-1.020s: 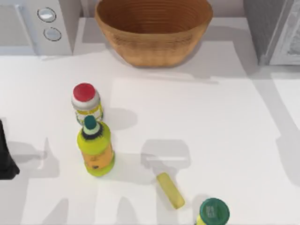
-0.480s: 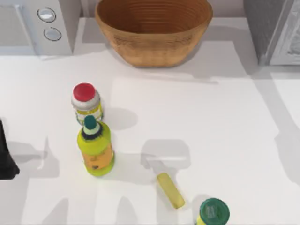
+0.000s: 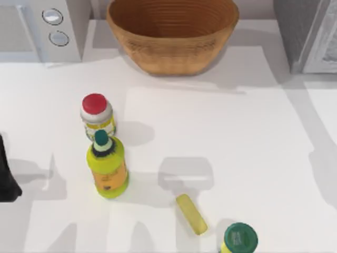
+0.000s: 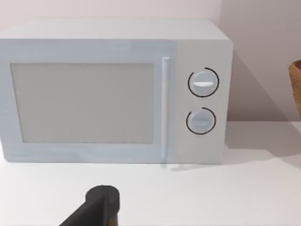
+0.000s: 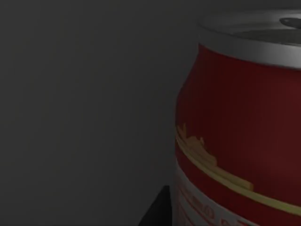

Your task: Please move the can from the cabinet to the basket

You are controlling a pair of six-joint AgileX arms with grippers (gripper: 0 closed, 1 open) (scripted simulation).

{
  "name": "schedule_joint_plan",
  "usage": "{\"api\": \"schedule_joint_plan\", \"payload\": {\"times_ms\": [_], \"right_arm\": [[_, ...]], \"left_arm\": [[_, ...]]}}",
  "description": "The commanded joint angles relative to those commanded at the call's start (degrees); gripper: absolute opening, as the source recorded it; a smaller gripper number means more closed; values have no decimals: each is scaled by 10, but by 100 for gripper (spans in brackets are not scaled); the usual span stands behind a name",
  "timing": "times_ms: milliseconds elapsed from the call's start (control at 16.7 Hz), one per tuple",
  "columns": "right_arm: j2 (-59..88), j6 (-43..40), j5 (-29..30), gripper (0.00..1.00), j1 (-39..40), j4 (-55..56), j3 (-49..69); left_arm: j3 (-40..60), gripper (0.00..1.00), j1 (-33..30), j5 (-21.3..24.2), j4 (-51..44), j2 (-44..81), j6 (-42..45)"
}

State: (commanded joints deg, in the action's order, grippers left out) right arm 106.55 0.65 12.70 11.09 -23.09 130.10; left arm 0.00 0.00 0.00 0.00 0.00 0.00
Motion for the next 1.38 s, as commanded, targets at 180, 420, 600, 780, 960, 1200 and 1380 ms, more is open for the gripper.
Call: {"api": "schedule_joint_plan", "payload": {"times_ms": [180,420,600,780,960,1200,1380], "right_arm": [[0,0,0,0,0,0,0],[0,0,0,0,0,0,0],[0,0,0,0,0,0,0],[-10,1,4,0,5,-6,-3],[-67,1,28,0,29,-43,-21],[-184,1,73,0,76,-118,-58],[-246,0,100,0,104,-163,-80]], "left_arm": [[0,100,0,0,0,0,0],[0,100,0,0,0,0,0],[0,100,0,0,0,0,0],[0,100,0,0,0,0,0],[0,100,0,0,0,0,0],[0,100,0,0,0,0,0],[0,100,0,0,0,0,0]]}}
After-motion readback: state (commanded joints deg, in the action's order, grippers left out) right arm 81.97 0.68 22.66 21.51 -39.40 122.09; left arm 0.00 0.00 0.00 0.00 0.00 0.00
